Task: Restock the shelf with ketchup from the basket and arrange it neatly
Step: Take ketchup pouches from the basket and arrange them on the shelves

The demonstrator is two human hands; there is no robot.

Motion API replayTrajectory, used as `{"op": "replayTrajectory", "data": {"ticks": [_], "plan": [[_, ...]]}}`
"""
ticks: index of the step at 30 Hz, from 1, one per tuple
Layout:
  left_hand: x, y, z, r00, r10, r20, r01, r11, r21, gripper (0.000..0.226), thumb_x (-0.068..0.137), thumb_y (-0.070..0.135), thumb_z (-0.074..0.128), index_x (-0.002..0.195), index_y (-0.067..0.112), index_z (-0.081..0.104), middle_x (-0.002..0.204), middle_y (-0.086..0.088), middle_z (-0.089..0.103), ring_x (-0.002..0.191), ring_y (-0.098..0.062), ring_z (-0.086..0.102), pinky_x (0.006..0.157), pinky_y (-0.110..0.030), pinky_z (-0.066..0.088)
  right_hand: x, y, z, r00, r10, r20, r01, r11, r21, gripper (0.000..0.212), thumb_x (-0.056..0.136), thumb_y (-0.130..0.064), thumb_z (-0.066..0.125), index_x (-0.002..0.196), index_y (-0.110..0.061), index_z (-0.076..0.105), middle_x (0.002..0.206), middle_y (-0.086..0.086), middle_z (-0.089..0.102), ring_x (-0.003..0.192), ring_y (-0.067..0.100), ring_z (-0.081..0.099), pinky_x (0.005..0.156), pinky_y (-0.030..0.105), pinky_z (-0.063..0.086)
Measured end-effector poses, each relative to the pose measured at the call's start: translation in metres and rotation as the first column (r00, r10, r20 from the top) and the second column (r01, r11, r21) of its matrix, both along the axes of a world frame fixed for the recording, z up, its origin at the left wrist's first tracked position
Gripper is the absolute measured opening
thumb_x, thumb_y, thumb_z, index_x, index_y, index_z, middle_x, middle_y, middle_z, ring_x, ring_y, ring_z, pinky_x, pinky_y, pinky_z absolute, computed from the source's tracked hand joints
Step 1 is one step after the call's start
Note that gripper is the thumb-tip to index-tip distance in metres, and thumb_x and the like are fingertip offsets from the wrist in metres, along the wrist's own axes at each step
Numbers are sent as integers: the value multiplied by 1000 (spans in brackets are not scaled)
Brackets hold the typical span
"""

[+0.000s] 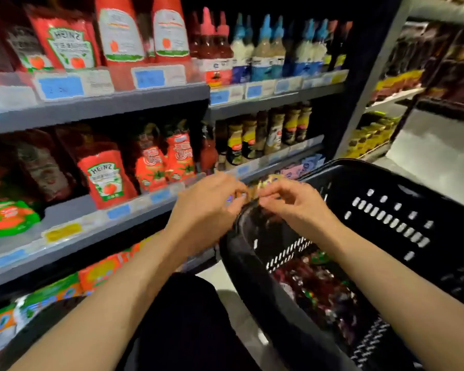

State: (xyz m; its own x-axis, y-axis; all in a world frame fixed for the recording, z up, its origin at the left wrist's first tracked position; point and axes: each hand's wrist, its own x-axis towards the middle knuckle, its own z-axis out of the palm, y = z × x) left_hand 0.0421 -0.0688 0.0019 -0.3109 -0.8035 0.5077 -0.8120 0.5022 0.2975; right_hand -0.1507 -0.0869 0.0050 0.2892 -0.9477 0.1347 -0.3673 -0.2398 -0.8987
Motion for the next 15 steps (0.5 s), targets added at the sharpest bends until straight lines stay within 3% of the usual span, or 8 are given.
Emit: {"op": "replayTrajectory", "data": {"ticks": [2, 4, 7, 9, 12, 15], "plan": [[-33, -5, -6, 990, -132, 55, 129, 991, 46, 27, 87, 35, 47, 97, 19, 67, 98, 1, 65, 92, -22, 61, 78, -36, 50, -36, -6, -11, 993, -118, 17, 118, 993, 4, 23, 84, -3, 66, 70, -21, 63, 61, -9, 60, 57, 4, 55, 60, 28, 48], [-55, -6, -16, 964, -237, 119, 222, 966, 128, 33, 87, 41, 45, 99, 20, 67, 102, 2, 66, 95, -21, 62, 81, -38, 51, -64, -17, -25, 971, -238, 22, 236, 969, 78, 23, 85, -5, 65, 68, -20, 62, 63, 2, 58, 58, 13, 56, 58, 30, 49], [-68, -5, -34, 913, -337, 231, 281, 929, 241, 43, 89, 52, 40, 110, 25, 66, 112, 4, 64, 100, -19, 62, 84, -40, 52, -94, -43, -56, 941, -310, -132, 334, 911, 242, 16, 87, -14, 65, 73, -18, 60, 71, 7, 60, 59, 18, 57, 52, 25, 45], [-66, -10, -47, 879, -348, 326, 271, 927, 261, 47, 89, 55, 40, 120, 28, 62, 120, 3, 61, 103, -20, 62, 85, -38, 50, -106, -58, -78, 920, -244, -306, 342, 881, 327, 8, 88, -23, 65, 87, -15, 62, 86, 10, 63, 66, 19, 60, 55, 26, 48], [-59, -21, -63, 871, -320, 372, 212, 929, 305, 47, 88, 56, 40, 120, 30, 61, 120, 3, 61, 104, -23, 62, 87, -39, 44, -116, -64, -122, 791, -19, -611, 343, 842, 417, 33, 94, -22, 56, 123, -6, 59, 121, 11, 59, 106, 24, 58, 79, 25, 46], [-58, -24, -70, 892, -306, 333, 185, 919, 349, 46, 86, 55, 42, 114, 29, 66, 114, 6, 64, 102, -20, 63, 89, -38, 42, -115, -65, -171, 830, 81, -552, 348, 697, 627, 41, 99, -15, 46, 138, -3, 45, 131, 12, 53, 99, 24, 57, 71, 21, 45]]}}
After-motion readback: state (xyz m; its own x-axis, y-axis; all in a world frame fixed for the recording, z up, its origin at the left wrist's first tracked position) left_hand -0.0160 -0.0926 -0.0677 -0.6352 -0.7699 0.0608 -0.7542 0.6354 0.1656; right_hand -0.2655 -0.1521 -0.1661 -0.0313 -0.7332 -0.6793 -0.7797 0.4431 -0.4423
